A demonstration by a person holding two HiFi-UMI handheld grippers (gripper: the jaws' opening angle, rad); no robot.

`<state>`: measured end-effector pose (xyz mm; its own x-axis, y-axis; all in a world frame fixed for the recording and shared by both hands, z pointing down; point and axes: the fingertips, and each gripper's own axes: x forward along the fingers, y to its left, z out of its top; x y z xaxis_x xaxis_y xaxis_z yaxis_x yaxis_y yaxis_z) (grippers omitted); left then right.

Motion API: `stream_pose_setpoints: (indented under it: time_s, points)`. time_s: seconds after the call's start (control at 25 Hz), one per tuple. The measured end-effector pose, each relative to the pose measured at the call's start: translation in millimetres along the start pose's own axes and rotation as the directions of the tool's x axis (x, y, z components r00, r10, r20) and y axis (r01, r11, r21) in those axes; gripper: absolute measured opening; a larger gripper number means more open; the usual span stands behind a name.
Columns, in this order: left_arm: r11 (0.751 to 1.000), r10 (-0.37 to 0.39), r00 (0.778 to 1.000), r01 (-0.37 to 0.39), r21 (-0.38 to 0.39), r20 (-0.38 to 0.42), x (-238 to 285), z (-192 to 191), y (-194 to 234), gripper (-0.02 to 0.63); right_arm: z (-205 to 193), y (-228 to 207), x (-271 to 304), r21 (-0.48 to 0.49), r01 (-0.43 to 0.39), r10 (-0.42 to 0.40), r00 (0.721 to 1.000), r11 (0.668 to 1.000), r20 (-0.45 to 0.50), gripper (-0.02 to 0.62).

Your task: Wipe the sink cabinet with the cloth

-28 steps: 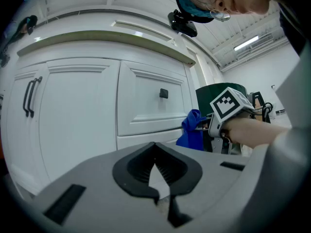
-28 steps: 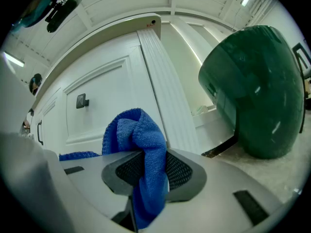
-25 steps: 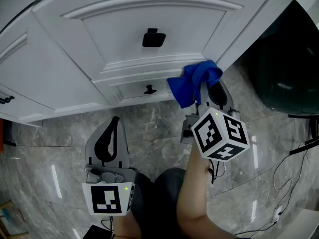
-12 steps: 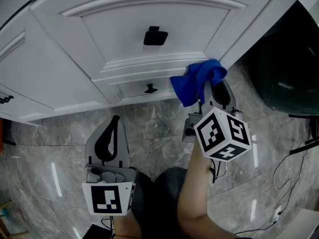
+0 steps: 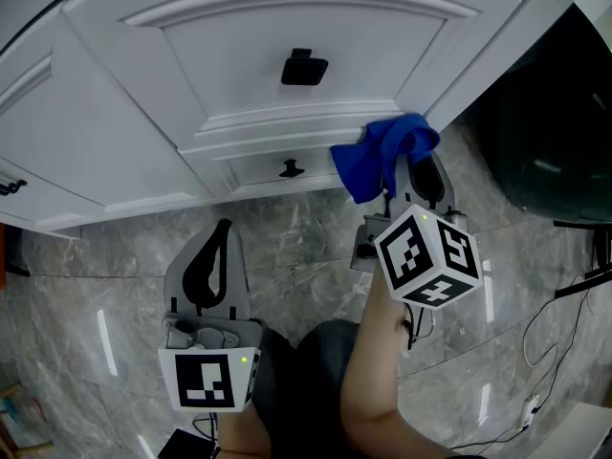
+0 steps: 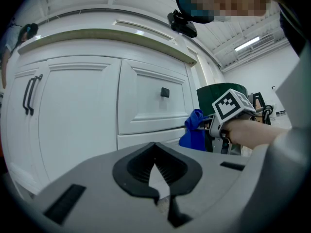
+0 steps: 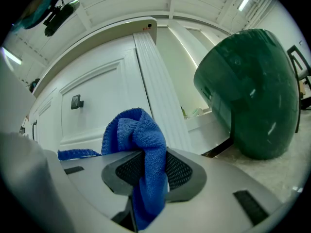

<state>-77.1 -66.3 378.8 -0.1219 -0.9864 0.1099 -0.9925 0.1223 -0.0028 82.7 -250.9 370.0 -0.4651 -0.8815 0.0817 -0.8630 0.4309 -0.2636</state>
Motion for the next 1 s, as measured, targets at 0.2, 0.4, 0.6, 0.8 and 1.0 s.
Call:
stream_pose_setpoints:
  time_s: [0.2, 0.4, 0.6, 0.8, 1.0]
  points:
    - [1.000, -0.004, 1.000, 0.004, 0.002, 0.005, -1.1, 1.1, -0.7, 0.000, 0.2, -5.1, -0.6, 0.005, 0.013, -0.013, 1.000, 1.000, 0.007, 0.117]
    - [0.999, -0.018, 1.000, 0.017, 0.039, 0.015, -3.2, 3.3, 3.1, 0.000, 0.9, -8.5, -1.1, 0.015, 0.031, -0.031, 0.999, 0.999, 0.017, 0.117]
    - [0.999, -0.011, 1.000, 0.010, 0.047, 0.025, -4.8, 5.2, 6.8, 0.000, 0.8, -8.1, -1.8, 0.000, 0.041, -0.041, 0.999, 0.999, 0.011, 0.117]
    - [0.999, -0.006, 0.999, 0.005, 0.033, 0.035, -6.3, 8.6, 6.5, 0.000, 3.6, 27.6, -6.5, 0.044, -0.094, 0.096, 0.995, 0.995, -0.030, 0.117]
    - [1.000, 0.004, 0.999, -0.005, 0.026, 0.047, -7.7, 11.5, 6.7, 0.000, -4.9, 107.7, -11.9, 0.008, -0.308, 0.308, 0.950, 0.951, -0.049, 0.117]
